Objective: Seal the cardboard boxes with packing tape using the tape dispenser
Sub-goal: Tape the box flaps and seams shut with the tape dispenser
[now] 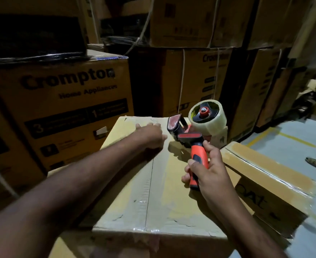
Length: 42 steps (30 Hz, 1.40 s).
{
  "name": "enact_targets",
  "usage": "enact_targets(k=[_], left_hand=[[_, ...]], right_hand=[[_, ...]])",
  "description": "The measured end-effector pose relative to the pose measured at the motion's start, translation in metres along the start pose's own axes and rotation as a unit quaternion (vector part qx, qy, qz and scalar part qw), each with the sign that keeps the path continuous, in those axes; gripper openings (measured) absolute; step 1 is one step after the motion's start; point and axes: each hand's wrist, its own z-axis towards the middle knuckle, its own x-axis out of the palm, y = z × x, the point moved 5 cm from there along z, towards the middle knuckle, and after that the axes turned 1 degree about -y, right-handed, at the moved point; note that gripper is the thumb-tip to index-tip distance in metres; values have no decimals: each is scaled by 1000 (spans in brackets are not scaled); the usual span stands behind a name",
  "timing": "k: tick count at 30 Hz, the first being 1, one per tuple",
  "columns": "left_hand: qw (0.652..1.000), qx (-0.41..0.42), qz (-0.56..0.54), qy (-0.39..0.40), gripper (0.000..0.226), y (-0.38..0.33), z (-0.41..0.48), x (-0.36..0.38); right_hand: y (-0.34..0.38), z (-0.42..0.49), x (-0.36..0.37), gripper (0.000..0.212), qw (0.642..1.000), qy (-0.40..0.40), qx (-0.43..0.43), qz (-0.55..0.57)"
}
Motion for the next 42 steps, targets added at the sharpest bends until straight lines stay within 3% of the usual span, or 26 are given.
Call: enact_targets(k=[6, 10, 13, 15, 17, 20, 24, 26, 28, 31, 33, 34, 38, 40, 42], left_hand=[[996, 45, -56, 42, 58, 5, -160, 9], [998, -30, -63, -10, 67, -18, -258, 27], [976, -82, -51, -193, 68, -35, -295, 44], [934, -28, -69, -349, 55, -30, -294, 54], [898, 2, -87, -431, 42, -3, -283, 55], [906, -19, -133, -401, 46, 63, -257, 49], [935, -145, -187, -266, 57, 131, -237, 42], [930, -194, -186, -252, 59, 134, -237, 37], [895, -238, -210, -314, 53, 126, -246, 30], [766, -285, -417, -398, 28, 109, -265, 21], [678, -300, -587, -325, 39, 97, -267, 15], [654, -291, -637, -286, 49, 92, -267, 8], [623, -238, -721, -190, 78, 90, -282, -18], [581, -232, -761, -172, 81, 96, -289, -25], [515, -248, -805, -161, 79, 99, -295, -28]], right_hand=[[-2, 1, 13, 60, 1000, 11, -14, -13], [-1, -1, 16, 60, 999, 18, -25, -25], [-1, -1, 18, 59, 1000, 17, -14, -8], [1, -1, 22, 61, 1000, 15, -11, 8], [5, -4, 27, 62, 999, 33, -1, 21], [16, -9, 29, 62, 995, 91, 20, 23], [17, -22, 32, 63, 984, 170, -13, -50], [11, -27, 37, 65, 980, 187, -28, -69], [8, -31, 41, 66, 974, 192, -46, -107], [9, -38, 46, 66, 959, 207, -92, -172], [11, -44, 52, 66, 946, 233, -122, -192], [13, -47, 55, 67, 938, 249, -134, -199], [25, -59, 75, 69, 909, 296, -192, -221], [31, -58, 82, 69, 908, 295, -212, -210], [35, -57, 86, 70, 907, 296, -228, -195]])
